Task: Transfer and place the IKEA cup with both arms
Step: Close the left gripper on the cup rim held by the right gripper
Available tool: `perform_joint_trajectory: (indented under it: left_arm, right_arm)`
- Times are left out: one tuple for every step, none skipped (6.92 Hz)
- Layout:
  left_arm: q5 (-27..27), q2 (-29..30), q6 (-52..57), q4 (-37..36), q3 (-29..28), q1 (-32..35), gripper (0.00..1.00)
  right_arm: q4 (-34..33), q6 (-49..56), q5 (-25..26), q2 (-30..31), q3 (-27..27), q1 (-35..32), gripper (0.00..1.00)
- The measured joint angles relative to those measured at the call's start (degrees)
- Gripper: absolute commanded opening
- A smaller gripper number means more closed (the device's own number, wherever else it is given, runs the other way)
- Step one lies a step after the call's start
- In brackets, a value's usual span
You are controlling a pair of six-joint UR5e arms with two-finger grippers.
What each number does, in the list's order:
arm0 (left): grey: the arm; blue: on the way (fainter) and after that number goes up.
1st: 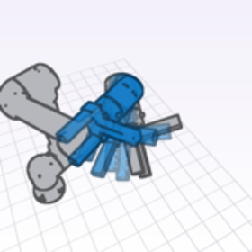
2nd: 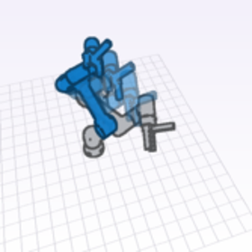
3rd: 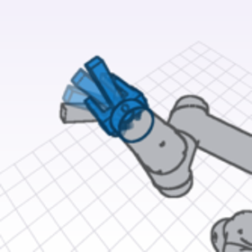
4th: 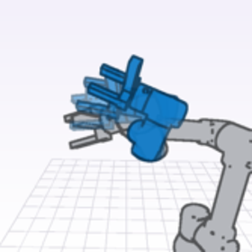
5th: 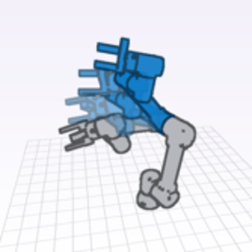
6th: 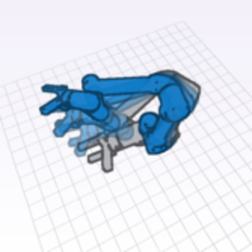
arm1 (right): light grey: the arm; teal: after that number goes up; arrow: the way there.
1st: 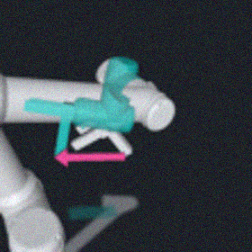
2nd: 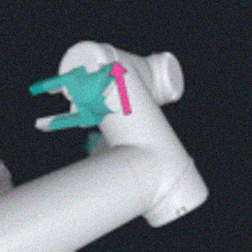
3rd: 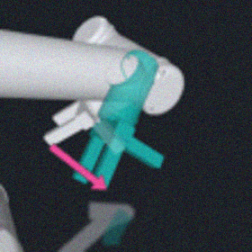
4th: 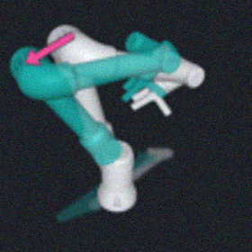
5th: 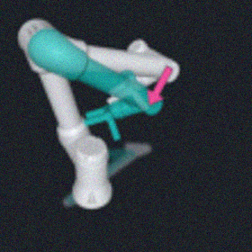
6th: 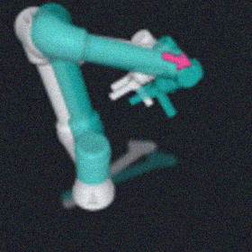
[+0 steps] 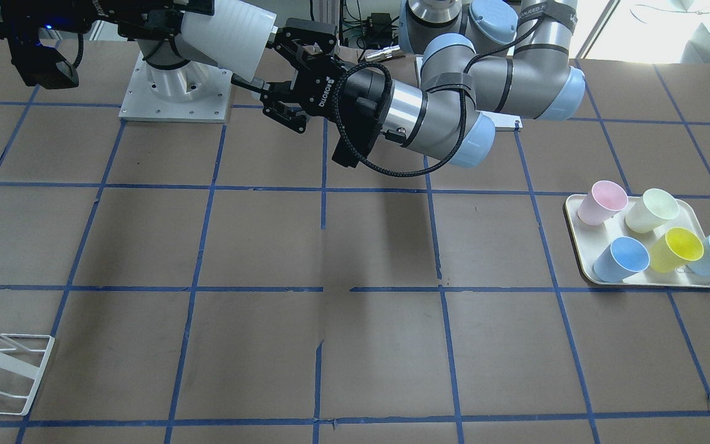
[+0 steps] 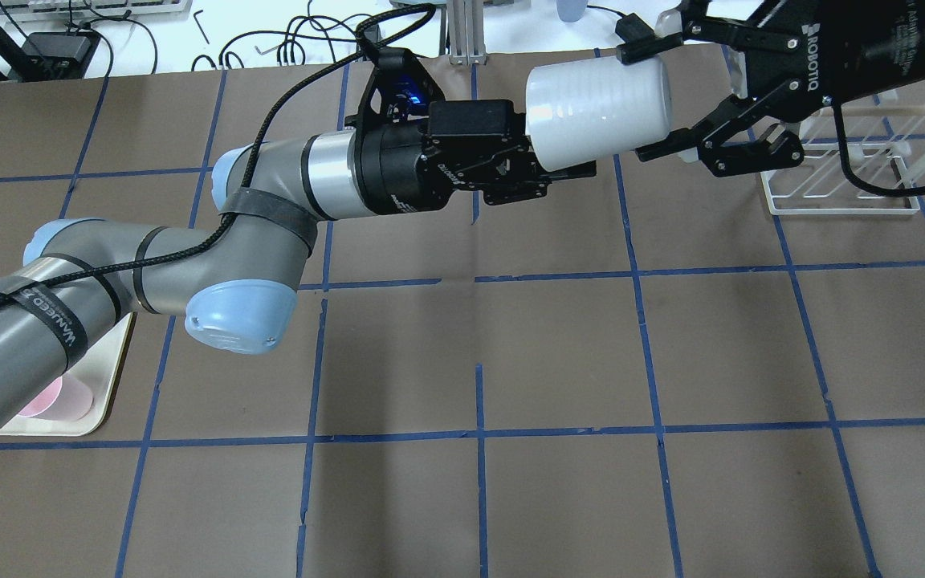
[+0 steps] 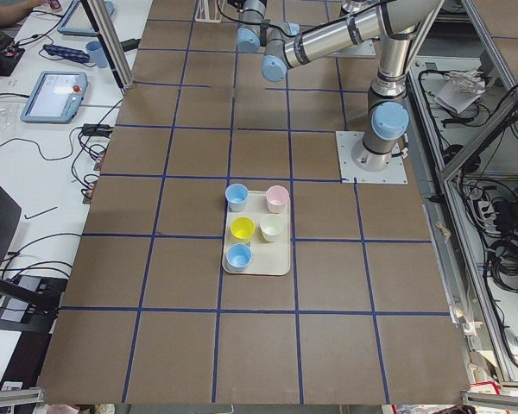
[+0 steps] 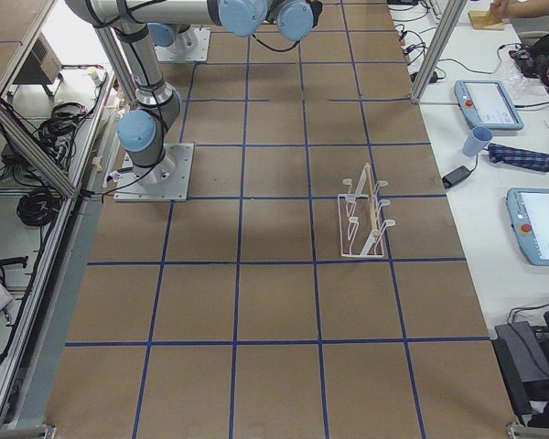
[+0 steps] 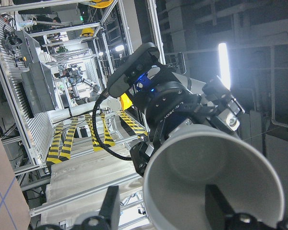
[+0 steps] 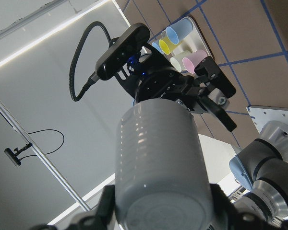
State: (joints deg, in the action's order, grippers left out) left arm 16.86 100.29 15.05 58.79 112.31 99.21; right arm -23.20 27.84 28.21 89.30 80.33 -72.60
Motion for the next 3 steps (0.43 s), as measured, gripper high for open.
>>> perform_joint_trajectory:
  left_arm:
    - [-0.01, 0.10, 0.02, 0.00, -0.23, 0.06, 0.20]
    - [-0.05, 0.13, 0.01, -0.01, -0.35, 0.09, 0.06]
    - [-0.08, 0.16, 0.04, -0.03, -0.42, 0.11, 0.00]
  right_arm:
    - [0.00, 0.02, -0.01, 0.00, 0.00, 0.00, 0.64]
    - [-0.02, 0.00, -0.05, 0.00, 0.00, 0.00, 0.65]
    - [-0.04, -0.02, -0.10, 0.00, 0.00, 0.01, 0.65]
